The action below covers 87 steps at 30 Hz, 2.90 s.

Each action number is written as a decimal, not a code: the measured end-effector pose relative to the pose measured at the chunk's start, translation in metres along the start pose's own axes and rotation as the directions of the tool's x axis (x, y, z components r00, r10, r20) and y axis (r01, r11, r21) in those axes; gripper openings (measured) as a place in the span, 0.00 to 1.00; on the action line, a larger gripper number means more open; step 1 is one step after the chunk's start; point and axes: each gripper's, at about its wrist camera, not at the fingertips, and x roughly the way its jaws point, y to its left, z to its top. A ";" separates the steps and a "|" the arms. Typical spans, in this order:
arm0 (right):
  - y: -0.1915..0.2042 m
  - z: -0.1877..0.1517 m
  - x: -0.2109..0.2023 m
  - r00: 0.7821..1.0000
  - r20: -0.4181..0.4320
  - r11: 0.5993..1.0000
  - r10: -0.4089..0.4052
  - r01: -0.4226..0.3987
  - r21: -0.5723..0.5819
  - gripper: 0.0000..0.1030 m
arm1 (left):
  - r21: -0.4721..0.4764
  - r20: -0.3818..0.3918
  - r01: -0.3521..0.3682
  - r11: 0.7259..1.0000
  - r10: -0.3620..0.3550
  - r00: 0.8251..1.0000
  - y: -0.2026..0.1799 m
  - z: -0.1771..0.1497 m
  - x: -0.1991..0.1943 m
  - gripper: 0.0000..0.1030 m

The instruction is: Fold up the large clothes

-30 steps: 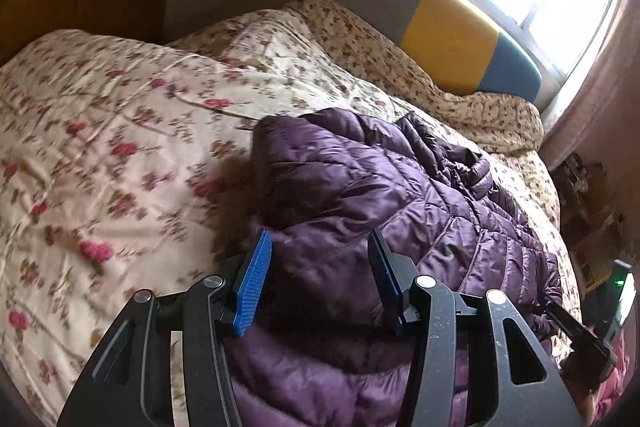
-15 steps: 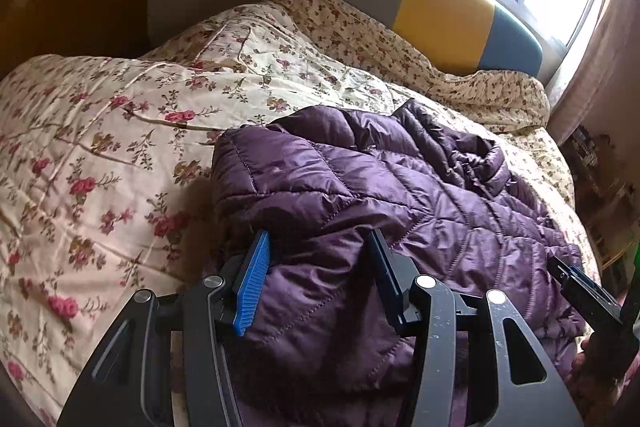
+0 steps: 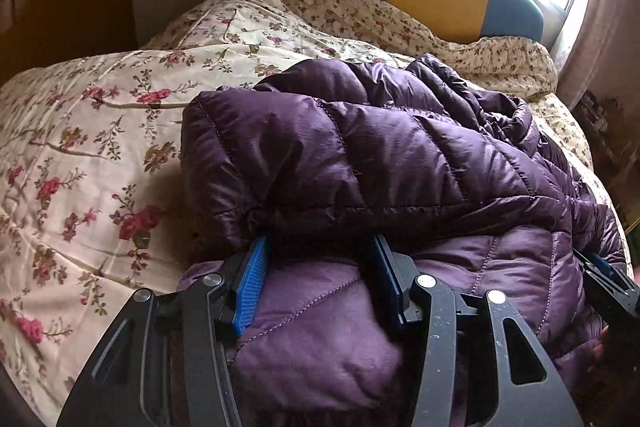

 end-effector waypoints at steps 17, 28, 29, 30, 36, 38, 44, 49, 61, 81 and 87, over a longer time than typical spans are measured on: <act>0.004 0.000 -0.002 1.000 0.021 1.000 -0.014 0.014 -0.011 0.57 | 0.058 0.096 -0.016 0.998 0.010 0.995 -0.021 -0.005 -0.047 0.72; 0.005 -0.002 -0.002 0.999 0.026 1.000 -0.018 0.019 -0.013 0.57 | 0.168 0.044 0.056 0.984 -0.064 0.997 -0.073 0.021 -0.016 0.72; 0.005 -0.002 -0.002 0.999 0.026 1.000 -0.018 0.018 -0.012 0.57 | 0.178 0.032 0.044 0.983 -0.051 0.998 -0.075 0.019 -0.007 0.72; 0.006 -0.002 -0.002 0.999 0.027 1.000 -0.018 0.018 -0.012 0.57 | 0.185 0.014 0.039 0.982 -0.042 0.999 -0.076 0.016 0.003 0.72; 0.006 -0.002 -0.003 0.999 0.030 1.000 -0.018 0.019 -0.012 0.58 | 0.164 0.015 0.033 0.986 -0.036 0.999 -0.072 0.006 0.017 0.74; 0.006 -0.001 -0.003 0.999 0.031 1.000 -0.018 0.018 -0.012 0.58 | 0.160 0.016 0.034 0.986 -0.037 0.999 -0.071 0.004 0.018 0.74; 0.006 -0.003 -0.003 0.999 0.030 1.000 -0.019 0.019 -0.013 0.58 | 0.139 0.013 0.056 0.989 -0.058 0.998 -0.066 0.004 0.020 0.74; 0.006 -0.003 -0.003 0.999 0.031 1.000 -0.020 0.020 -0.014 0.58 | 0.140 0.013 0.056 0.989 -0.058 0.998 -0.066 0.005 0.021 0.74; 0.007 -0.001 -0.003 0.999 0.025 0.999 -0.031 0.031 -0.023 0.58 | 0.133 0.012 0.063 0.989 -0.065 0.998 -0.065 0.004 0.020 0.74; -0.085 -0.081 -0.117 0.984 -0.147 0.989 0.099 -0.114 -0.098 0.89 | -0.054 -0.056 0.157 0.986 -0.160 0.986 0.071 -0.119 -0.155 0.74; -0.120 -0.139 -0.144 0.959 -0.249 0.984 0.135 -0.159 -0.080 0.87 | -0.108 -0.105 0.206 0.972 -0.217 0.970 0.083 -0.175 -0.187 0.74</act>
